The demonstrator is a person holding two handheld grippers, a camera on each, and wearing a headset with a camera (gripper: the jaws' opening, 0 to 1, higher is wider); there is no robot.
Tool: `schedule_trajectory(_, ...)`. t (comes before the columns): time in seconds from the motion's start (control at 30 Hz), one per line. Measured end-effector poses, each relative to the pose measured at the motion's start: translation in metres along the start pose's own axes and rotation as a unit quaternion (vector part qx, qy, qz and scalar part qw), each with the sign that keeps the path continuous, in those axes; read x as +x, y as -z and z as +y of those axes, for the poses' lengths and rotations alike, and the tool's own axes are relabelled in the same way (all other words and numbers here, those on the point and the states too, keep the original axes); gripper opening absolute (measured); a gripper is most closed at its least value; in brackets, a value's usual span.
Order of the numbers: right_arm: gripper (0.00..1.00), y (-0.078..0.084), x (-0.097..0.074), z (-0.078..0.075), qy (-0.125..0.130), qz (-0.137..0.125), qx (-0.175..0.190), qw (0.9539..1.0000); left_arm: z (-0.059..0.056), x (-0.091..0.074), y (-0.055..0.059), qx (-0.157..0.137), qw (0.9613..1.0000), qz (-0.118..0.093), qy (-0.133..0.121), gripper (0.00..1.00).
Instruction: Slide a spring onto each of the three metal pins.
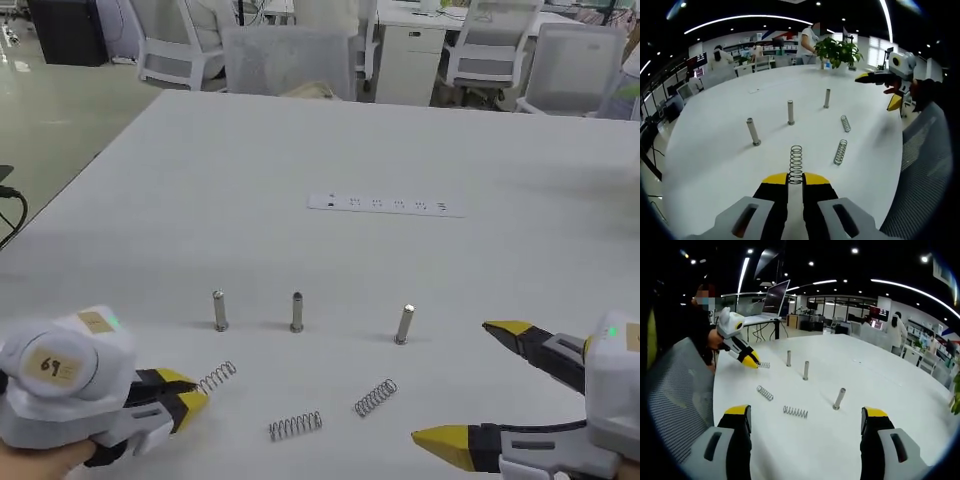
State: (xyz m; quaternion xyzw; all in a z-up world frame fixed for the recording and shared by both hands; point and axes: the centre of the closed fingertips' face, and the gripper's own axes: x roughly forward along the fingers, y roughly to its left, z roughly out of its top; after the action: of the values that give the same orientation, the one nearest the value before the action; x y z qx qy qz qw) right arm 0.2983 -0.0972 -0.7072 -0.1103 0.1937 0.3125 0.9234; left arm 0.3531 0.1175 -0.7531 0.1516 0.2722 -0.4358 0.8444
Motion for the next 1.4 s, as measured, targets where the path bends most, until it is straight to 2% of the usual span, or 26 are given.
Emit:
schedule_trajectory(0.27, 0.89, -0.004, 0.002, 0.005, -0.013, 0.002, -0.005, 0.9999, -0.003, -0.007, -0.011, 0.011, 0.9997, -0.017, 0.013, 0.02)
schedule_trajectory(0.67, 0.86, -0.021, 0.012, 0.016, -0.042, -0.006, -0.024, 0.9988, -0.016, -0.012, -0.023, 0.033, 0.9987, -0.025, 0.028, 0.02)
schedule_trajectory(1.07, 0.82, -0.037, 0.028, 0.031, -0.082, -0.011, -0.042, 0.9957, -0.027, -0.018, -0.034, 0.053, 0.9971, -0.034, 0.043, 0.02)
schedule_trajectory(1.4, 0.77, -0.049, 0.043, 0.047, -0.115, -0.017, -0.053, 0.9918, -0.031, -0.020, -0.041, 0.064, 0.9959, -0.038, 0.052, 0.02)
